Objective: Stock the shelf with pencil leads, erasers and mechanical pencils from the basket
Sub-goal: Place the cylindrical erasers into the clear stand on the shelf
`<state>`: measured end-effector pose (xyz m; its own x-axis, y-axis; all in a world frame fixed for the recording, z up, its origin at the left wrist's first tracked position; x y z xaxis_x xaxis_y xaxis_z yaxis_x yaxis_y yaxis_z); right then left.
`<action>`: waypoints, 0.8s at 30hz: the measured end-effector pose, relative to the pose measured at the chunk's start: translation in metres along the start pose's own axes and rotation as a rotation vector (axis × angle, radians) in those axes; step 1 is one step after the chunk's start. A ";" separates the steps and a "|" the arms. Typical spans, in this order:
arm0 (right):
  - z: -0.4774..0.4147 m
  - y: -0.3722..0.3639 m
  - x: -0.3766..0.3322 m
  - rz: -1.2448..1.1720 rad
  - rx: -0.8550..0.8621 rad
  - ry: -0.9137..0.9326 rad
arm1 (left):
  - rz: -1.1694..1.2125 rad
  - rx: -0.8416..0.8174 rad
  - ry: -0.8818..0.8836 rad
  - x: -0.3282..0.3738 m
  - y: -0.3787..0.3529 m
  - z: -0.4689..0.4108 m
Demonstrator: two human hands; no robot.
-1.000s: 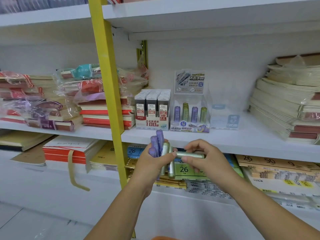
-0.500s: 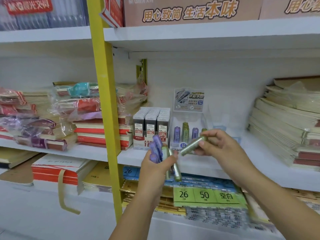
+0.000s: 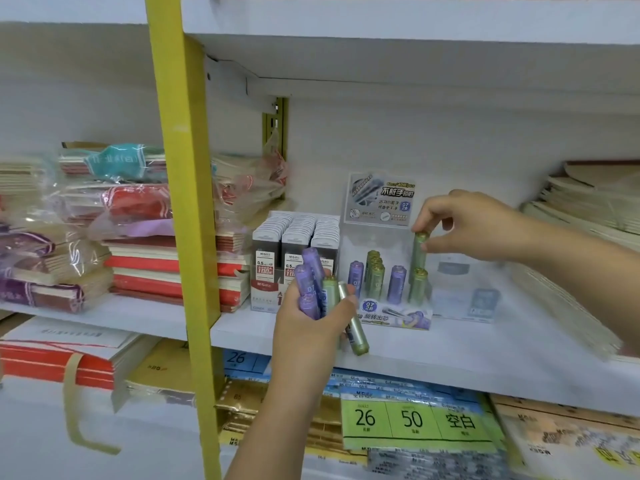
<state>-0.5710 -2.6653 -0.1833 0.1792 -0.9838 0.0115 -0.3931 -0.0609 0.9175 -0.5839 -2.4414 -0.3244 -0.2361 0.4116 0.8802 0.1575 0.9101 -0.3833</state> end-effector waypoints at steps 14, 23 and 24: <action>0.009 -0.012 -0.001 -0.011 0.043 0.028 | -0.004 -0.013 0.035 -0.003 0.003 0.000; 0.013 -0.011 0.003 -0.024 0.023 0.013 | -0.007 -0.005 0.065 -0.003 0.003 0.000; 0.013 -0.011 0.003 -0.027 0.023 0.014 | -0.008 -0.007 0.063 -0.003 0.003 0.000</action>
<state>-0.5778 -2.6700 -0.1986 0.2020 -0.9794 -0.0072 -0.4088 -0.0910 0.9081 -0.5830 -2.4401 -0.3284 -0.1764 0.4006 0.8991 0.1623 0.9128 -0.3748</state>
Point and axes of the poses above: each hand's wrist, its own z-axis away from the middle knuckle, its own y-axis out of the back of the hand, x = y × z, the point moved 3 cm from there along -z, towards the middle knuckle, and after that the axes turned 7 degrees about z, right-handed, at the moved point
